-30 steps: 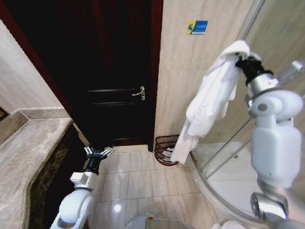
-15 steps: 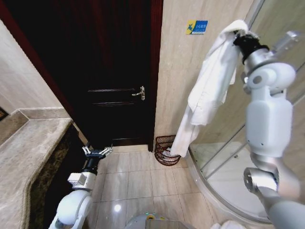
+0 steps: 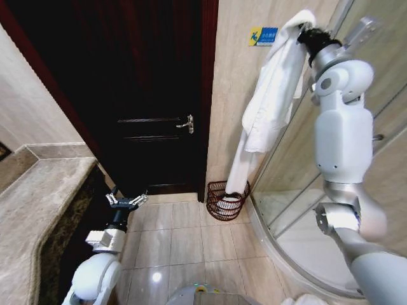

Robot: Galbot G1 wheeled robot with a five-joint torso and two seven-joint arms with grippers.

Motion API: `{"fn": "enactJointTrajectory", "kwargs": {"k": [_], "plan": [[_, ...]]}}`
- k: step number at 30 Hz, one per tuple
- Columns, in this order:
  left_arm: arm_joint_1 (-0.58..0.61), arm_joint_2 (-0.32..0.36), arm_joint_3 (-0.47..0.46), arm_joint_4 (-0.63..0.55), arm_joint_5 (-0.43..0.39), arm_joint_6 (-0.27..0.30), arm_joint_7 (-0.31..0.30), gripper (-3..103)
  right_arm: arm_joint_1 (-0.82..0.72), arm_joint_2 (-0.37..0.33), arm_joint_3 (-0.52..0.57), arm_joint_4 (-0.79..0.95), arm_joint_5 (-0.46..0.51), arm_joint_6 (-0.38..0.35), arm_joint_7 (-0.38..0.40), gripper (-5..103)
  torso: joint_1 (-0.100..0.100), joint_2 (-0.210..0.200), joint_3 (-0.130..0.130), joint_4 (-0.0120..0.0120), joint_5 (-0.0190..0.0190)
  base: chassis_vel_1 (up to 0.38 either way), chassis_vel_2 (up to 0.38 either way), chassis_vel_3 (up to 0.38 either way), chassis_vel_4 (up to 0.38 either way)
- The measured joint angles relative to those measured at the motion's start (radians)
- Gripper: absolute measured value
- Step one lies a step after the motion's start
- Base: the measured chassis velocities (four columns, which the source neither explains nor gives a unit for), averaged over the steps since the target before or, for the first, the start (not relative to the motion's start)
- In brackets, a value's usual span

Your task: Discard the used towel into the hamper.

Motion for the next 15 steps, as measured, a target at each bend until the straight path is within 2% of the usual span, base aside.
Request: {"fn": "enactJointTrajectory", "kwargs": {"k": [8,15], "plan": [[0.003,-0.008,0.013,-0.003,0.003,-0.002,0.000,100,-0.072,0.015,-0.003,-0.027,-0.034,0.017,-0.023,3,0.000,0.000,0.000,0.0003,0.0002,0.000,0.000,0.000,0.000],[0.005,-0.011,0.012,0.003,0.005,-0.013,0.002,100,-0.070,0.013,-0.007,-0.019,-0.037,0.017,-0.022,3,0.000,0.000,0.000,0.0003,-0.0003,0.000,0.000,0.000,0.000]]}}
